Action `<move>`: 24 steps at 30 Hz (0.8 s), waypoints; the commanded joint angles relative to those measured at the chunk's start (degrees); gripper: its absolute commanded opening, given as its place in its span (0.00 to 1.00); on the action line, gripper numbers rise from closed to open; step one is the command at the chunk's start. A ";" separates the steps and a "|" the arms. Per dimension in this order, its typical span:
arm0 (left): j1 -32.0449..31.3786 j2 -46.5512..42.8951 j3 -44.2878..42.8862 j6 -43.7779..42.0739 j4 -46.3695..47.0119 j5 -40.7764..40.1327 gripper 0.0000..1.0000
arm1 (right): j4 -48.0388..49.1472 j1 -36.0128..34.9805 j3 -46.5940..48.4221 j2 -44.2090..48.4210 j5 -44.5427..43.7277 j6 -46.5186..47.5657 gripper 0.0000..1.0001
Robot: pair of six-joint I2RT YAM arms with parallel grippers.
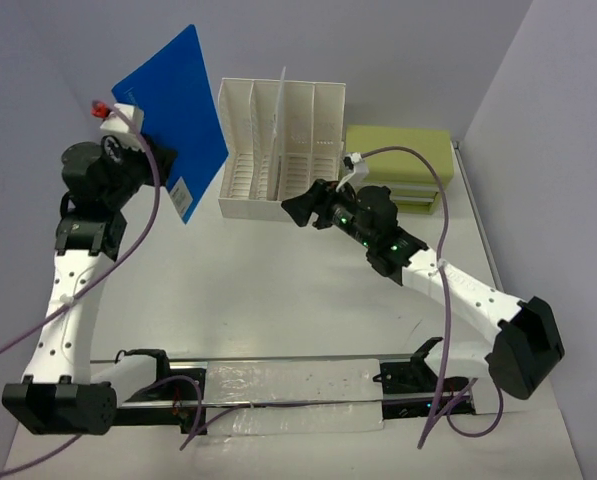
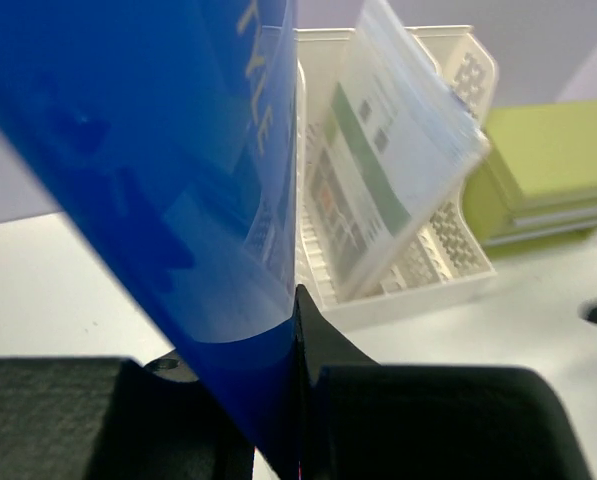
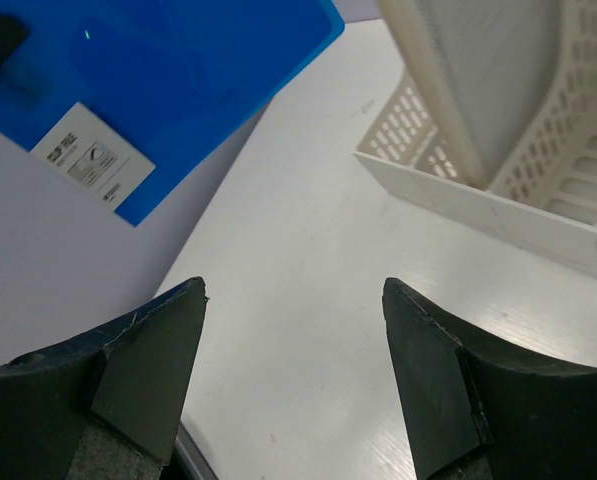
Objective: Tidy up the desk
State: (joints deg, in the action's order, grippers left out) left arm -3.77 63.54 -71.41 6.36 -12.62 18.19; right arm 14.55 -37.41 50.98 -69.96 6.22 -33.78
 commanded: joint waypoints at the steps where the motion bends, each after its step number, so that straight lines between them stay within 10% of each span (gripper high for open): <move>1: -7.44 6.09 -3.86 -3.67 14.26 -13.84 0.00 | -3.05 -0.29 -3.03 8.64 -9.42 2.63 0.80; 10: -10.50 22.64 -12.83 -5.74 19.32 -23.47 0.00 | -8.31 -0.21 -7.65 18.07 -18.81 3.25 0.82; 24: -11.93 29.40 -4.77 -3.66 40.33 -10.90 0.00 | -10.40 -0.21 -8.33 18.49 -21.54 2.94 0.83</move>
State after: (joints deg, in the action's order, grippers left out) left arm -15.03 90.62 -79.61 1.18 11.96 6.68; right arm 3.77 -37.41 43.46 -52.71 -12.87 -31.42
